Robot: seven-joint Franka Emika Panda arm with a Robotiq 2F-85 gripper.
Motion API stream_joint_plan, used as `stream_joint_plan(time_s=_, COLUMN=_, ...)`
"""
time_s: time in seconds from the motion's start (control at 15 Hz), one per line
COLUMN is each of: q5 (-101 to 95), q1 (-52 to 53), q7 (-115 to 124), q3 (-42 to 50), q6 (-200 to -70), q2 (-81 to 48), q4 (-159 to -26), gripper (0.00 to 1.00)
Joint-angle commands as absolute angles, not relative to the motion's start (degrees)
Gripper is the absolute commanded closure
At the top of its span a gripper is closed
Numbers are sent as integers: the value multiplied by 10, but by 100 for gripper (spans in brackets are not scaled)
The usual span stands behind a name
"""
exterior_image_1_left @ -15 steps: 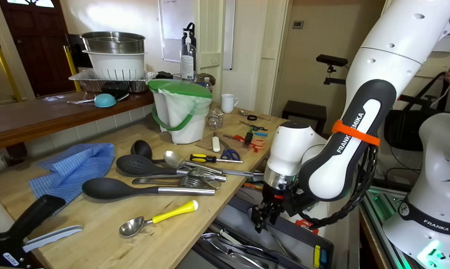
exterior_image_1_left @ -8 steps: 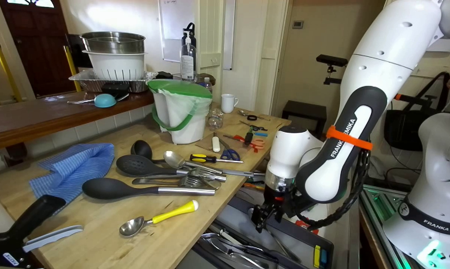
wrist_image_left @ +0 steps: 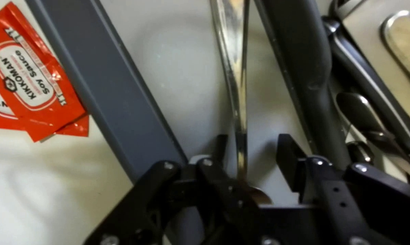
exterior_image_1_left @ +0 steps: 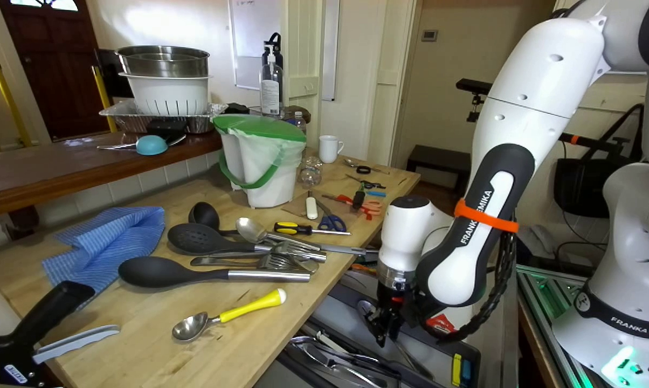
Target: Put the spoon on the desk
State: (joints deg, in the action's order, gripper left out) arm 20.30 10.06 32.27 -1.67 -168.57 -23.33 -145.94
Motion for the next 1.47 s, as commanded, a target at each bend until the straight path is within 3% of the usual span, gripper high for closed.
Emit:
stream_joint_plan(time_s=0.0, q5=198, q1=106, q7=335, q3=-4, q6=-1651, q2=-263, q4=-1428, gripper=63)
stream_joint_plan(time_s=0.07, q5=198, q1=105, q7=335, q3=-3, q6=-1642, q2=-265, q4=-1422, gripper=58)
stream_joint_plan(time_s=0.13, q5=196, q1=108, q7=338, q3=-1, q6=-1634, q2=-265, q4=-1419, gripper=90)
stream_joint_plan(time_s=0.27, q5=190, q1=113, q7=342, q3=4, q6=-1623, q2=-261, q4=-1416, gripper=87)
stream_joint_plan(time_s=0.4, q5=175, q1=128, q7=348, q3=10, q6=-1614, q2=-244, q4=-1420, gripper=99)
stream_joint_plan(time_s=1.13, q5=-79, q1=191, q7=424, q3=6, q6=-1442, q2=-41, q4=-1486, gripper=99)
stream_joint_plan(time_s=1.4, q5=-57, q1=146, q7=301, q3=-39, q6=-1245, q2=13, q4=-1441, gripper=99)
